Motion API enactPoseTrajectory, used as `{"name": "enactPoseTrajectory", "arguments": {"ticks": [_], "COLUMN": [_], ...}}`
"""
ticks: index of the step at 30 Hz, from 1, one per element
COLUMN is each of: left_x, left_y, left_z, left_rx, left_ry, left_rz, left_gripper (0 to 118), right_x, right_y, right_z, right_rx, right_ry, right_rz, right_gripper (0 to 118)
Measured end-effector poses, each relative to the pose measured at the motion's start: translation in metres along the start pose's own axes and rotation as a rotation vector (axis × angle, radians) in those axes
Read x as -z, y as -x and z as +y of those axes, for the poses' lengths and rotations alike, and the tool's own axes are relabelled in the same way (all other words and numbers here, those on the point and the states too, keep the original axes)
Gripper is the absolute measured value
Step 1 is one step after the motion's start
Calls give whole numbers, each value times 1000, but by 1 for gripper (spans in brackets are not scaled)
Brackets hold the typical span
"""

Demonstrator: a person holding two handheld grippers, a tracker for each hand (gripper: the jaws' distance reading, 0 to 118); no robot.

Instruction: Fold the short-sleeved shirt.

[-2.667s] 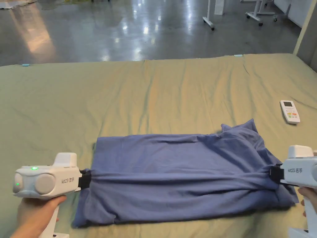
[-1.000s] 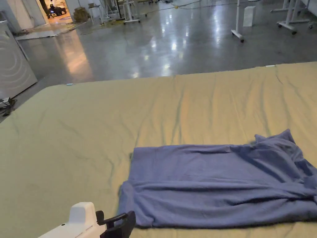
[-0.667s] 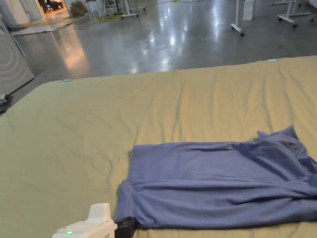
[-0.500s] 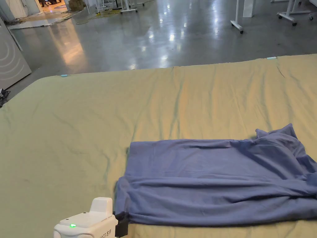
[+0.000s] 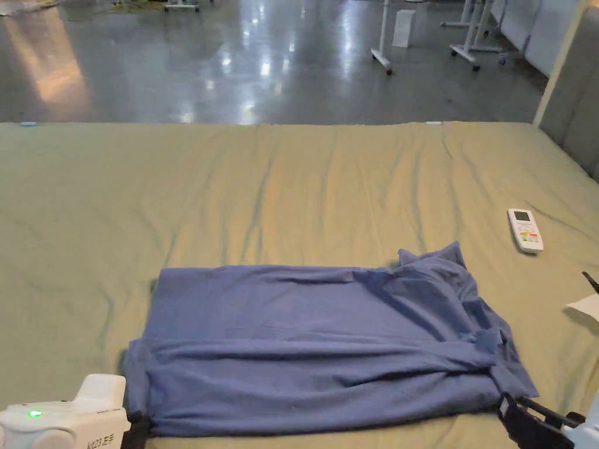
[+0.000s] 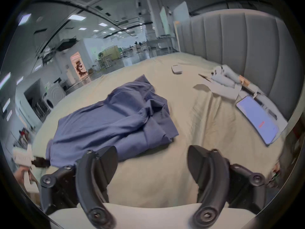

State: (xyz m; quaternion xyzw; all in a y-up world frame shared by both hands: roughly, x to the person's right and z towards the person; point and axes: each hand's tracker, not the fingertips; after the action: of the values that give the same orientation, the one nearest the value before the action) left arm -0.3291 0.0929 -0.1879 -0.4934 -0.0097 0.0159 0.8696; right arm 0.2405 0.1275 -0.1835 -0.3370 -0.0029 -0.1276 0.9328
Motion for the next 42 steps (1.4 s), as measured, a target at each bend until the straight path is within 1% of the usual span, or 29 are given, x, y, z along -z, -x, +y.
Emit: {"name": "enactPoseTrajectory", "arguments": {"ticks": [1,3,4,5,6,7,8,9,10,11,14,16,17,19,21,22,24,26,27,31,33,35,36,37,38,39,40,41,42], "left_x": [0,0,-1,-1,-2,0,0,0,0,-2,-6,-14,-21,-41,-58,-69,-72,-84,-90,-107,-106,-99,-96,-93,-93,-95,-101,-114,-126], "left_y": [-1,-4,-4,-4,-3,3,6,6,5,3,-2,-2,-1,-5,-8,-9,-7,-9,-10,-4,-2,-5,-6,-5,-6,-6,-8,-7,-7], "left_z": [0,1,1,1,0,-1,-1,-1,-2,0,-1,1,0,-4,-4,-7,-18,-37,-47,-92,-108,-117,-118,-120,-122,-127,-128,-128,-129], "left_rx": [0,12,15,14,9,0,-11,-18,-21,-20,-17,-43,-56,-17,-7,-37,-38,3,17,-18,-19,-7,-5,-3,8,16,11,6,-6], "left_ry": [4,6,6,5,1,-3,-6,-8,-9,-13,-23,-31,-58,-142,-108,-164,-160,-174,-148,-112,-87,-100,-102,-126,-192,-220,-220,-261,-323], "left_rz": [4,11,11,8,4,-2,-5,-5,-5,1,20,15,5,36,103,113,100,118,120,91,78,63,65,64,54,78,76,59,50], "left_gripper": [14,14,14,14,14,14,14,14,14,14,13,8,8,8,7,7,7,7,7,7,7,7,7,13,27,45,65,69,69], "right_x": [11,37,55,67,75,82,80,78,75,74,73,74,70,56,38,30,7,-16,-26,-64,-72,-69,-56,-52,-50,-53,-64,-75,-85], "right_y": [-2,-7,-19,-22,-24,-25,-19,-13,-7,-2,8,0,-4,-3,4,6,8,7,7,-1,1,-1,-14,-16,-16,-16,-13,-15,-15], "right_z": [5,12,9,9,8,7,7,6,6,5,10,16,19,23,26,27,18,3,-6,-43,-57,-68,-76,-78,-78,-77,-71,-68,-65], "right_rx": [53,109,127,145,149,145,133,69,15,-17,-101,-71,-60,-82,-93,-88,-53,-55,-65,-64,-75,-86,-80,-71,-56,-46,-42,-30,-26], "right_ry": [15,32,31,44,53,67,72,47,35,35,52,53,53,25,14,25,0,-6,-5,18,48,77,83,89,101,114,100,53,18], "right_rz": [19,-33,-57,-73,-82,-64,-49,-75,-97,-71,-91,-76,-64,-73,-101,-120,-113,-107,-112,-116,-124,-126,-122,-119,-125,-142,-141,-105,-89], "right_gripper": [83,83,83,81,75,62,55,50,38,30,14,11,11,9,9,9,9,9,9,9,9,9,9,12,25,45,62,63,62]}}
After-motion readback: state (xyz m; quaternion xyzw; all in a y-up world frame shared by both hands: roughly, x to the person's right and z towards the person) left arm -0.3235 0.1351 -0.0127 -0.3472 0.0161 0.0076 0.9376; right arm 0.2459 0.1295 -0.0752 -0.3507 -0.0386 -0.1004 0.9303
